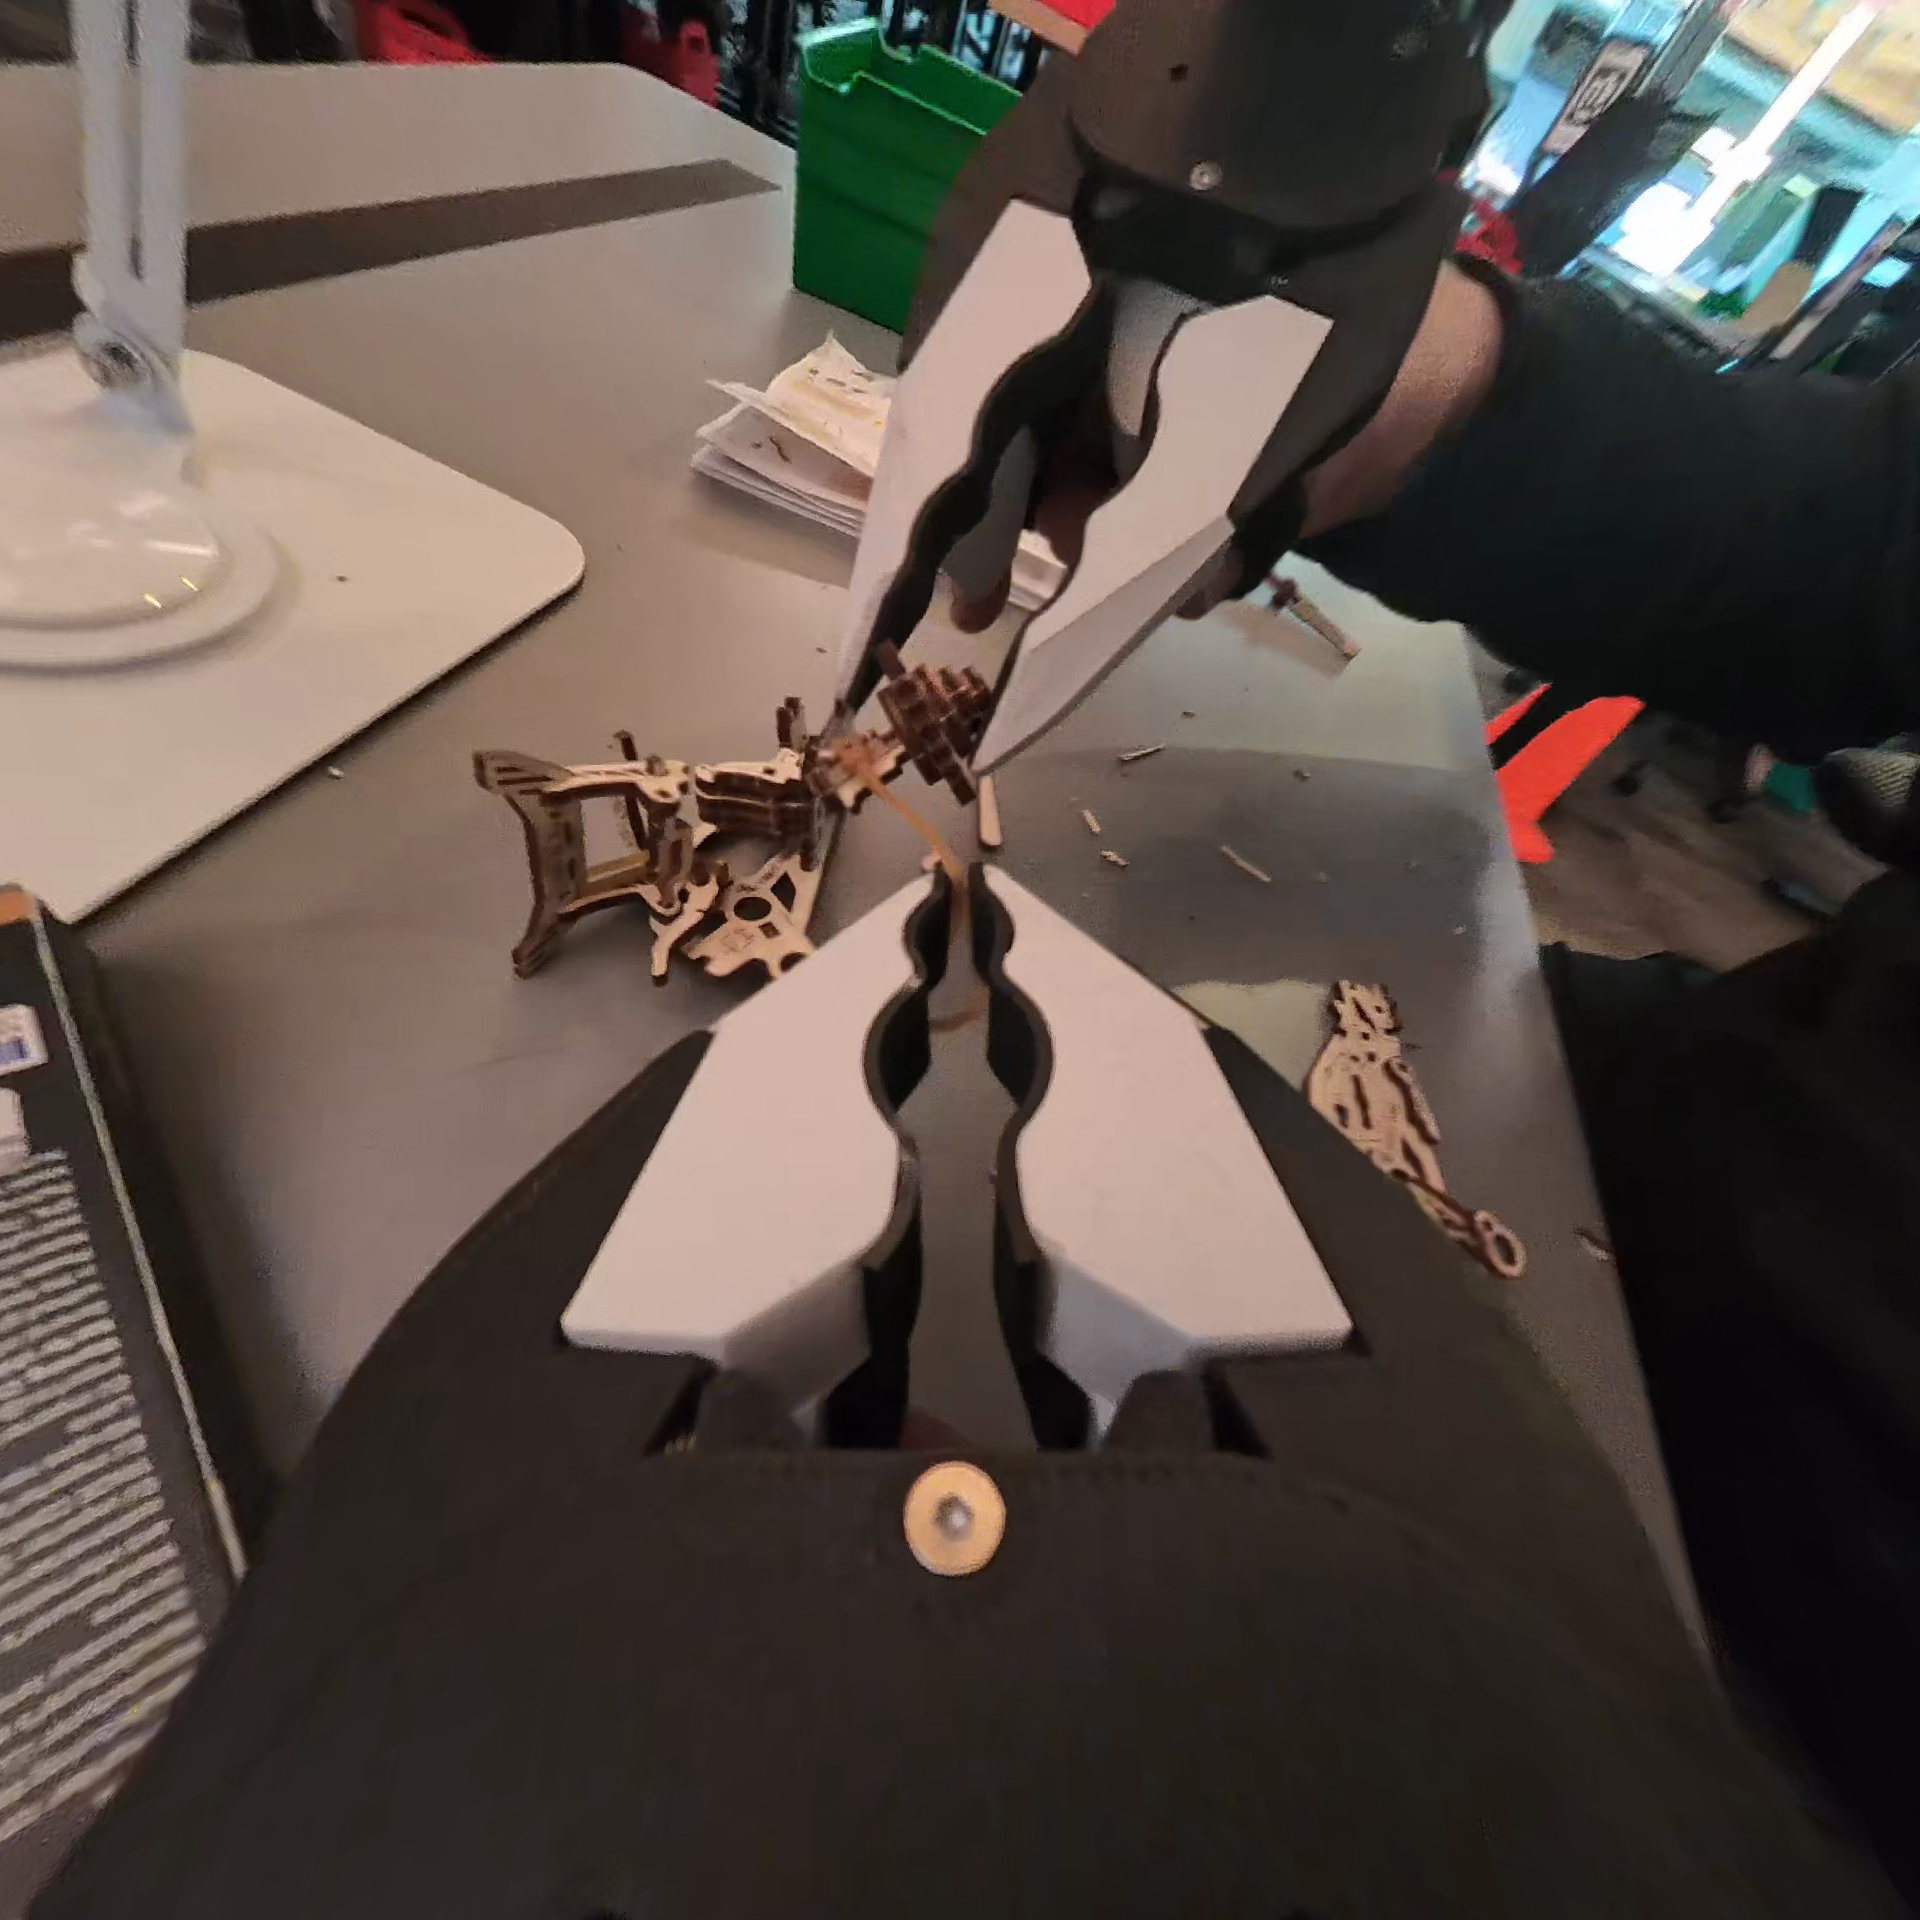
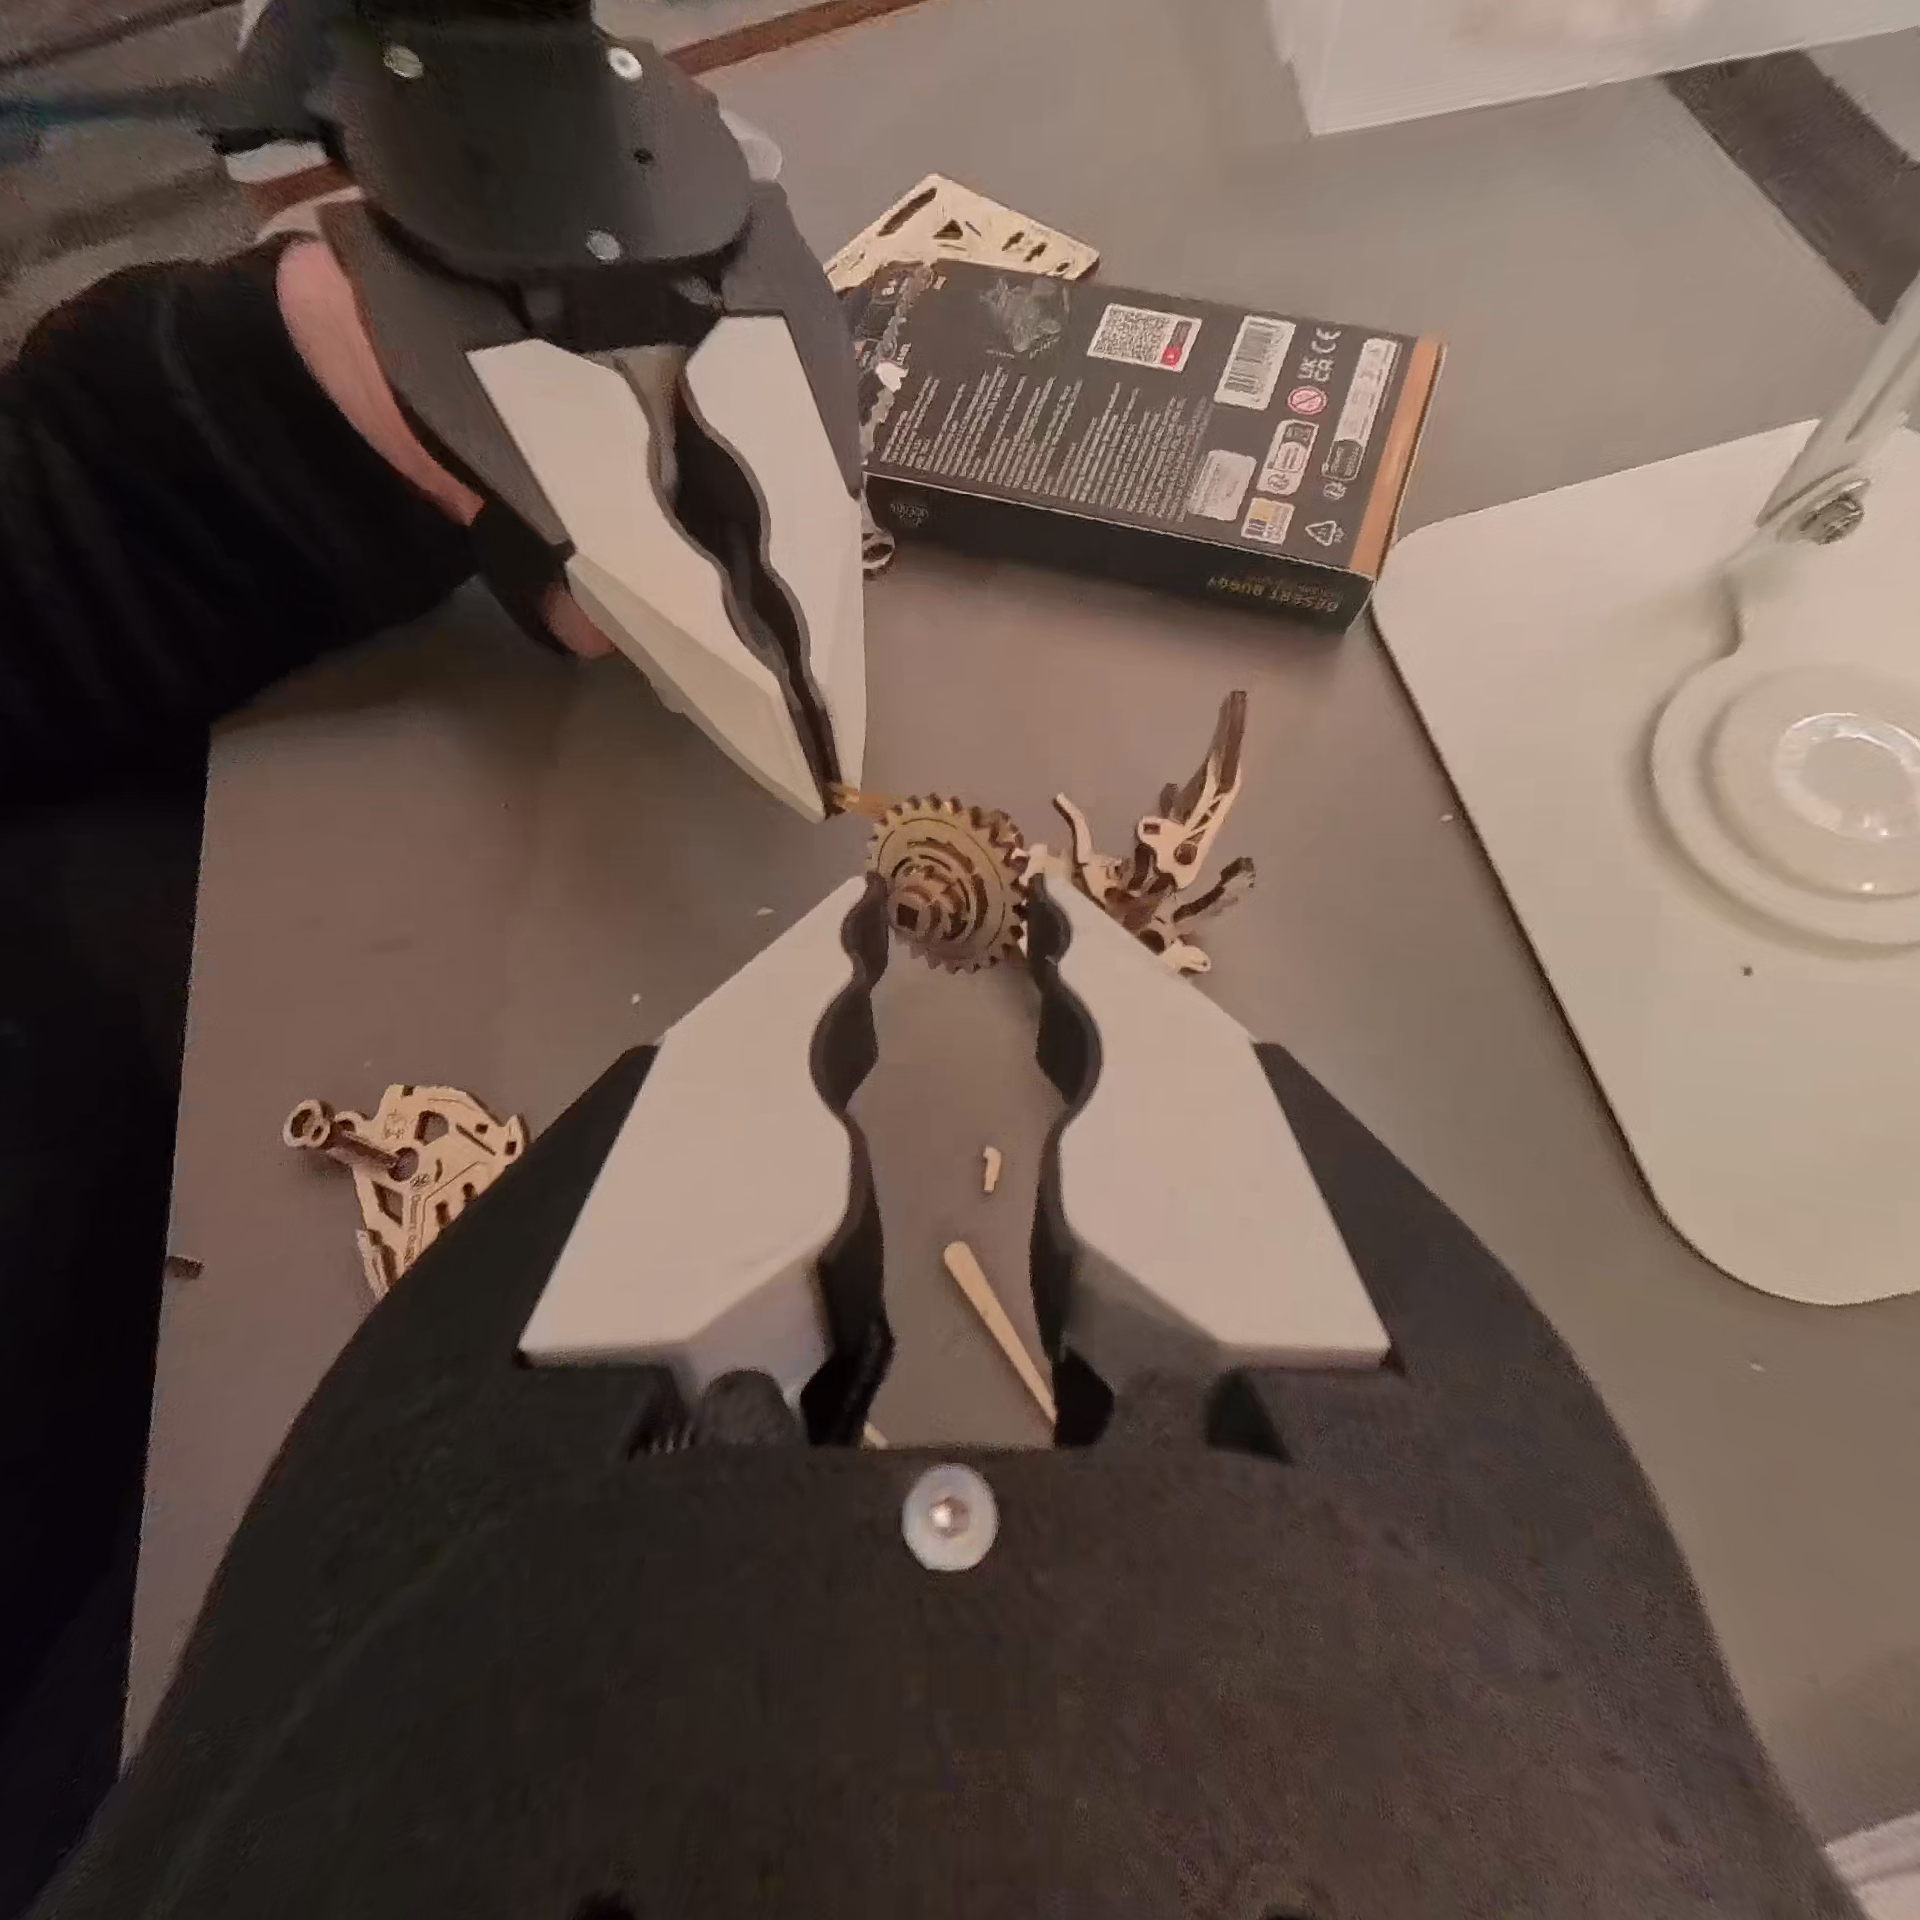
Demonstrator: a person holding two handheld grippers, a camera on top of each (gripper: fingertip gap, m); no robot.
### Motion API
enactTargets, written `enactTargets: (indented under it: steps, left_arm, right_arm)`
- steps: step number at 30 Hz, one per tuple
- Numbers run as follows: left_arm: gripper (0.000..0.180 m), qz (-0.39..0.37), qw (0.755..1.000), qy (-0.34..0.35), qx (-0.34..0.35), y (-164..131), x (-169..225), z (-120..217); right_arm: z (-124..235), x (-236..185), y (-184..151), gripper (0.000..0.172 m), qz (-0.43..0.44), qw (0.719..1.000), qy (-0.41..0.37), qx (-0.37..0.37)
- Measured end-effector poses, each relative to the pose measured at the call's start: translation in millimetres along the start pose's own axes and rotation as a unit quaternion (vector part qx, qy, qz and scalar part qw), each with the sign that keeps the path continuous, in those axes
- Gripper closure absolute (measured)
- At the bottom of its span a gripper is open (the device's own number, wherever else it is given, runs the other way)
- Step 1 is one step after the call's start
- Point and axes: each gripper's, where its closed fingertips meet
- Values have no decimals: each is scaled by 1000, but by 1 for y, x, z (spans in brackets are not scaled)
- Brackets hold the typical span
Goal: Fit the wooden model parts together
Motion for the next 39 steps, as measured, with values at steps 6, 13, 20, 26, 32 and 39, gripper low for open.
enactTargets:
  steps: [6, 13, 20, 26, 32, 39]
  left_arm:
    - [148, -131, 987, 95, -15, 4, -12, 8]
    - [156, -316, 927, 202, 0, 28, -7, -9]
    - [168, -314, 919, 237, 21, 37, -13, -10]
    - [168, -279, 933, 228, 8, 31, -15, -18]
    - [167, -230, 950, 212, 9, 27, -19, -21]
    - [147, -132, 969, 190, -87, -14, -37, -25]
  right_arm:
    - [4, -6, 10, 148, -19, 999, 39, 28]
    - [14, -19, 18, 148, -42, 994, 85, 48]
    - [22, -15, 23, 137, -23, 997, 50, 54]
    - [24, -14, 22, 124, 81, 996, -40, 18]
    - [12, -6, 20, 139, 94, 994, -46, -8]
    - [3, 8, 14, 139, 73, 996, -18, -39]
Point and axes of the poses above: each gripper's, where its closed fingertips meet, z back along the fingers, y out of its top, x = y × z across the jaws
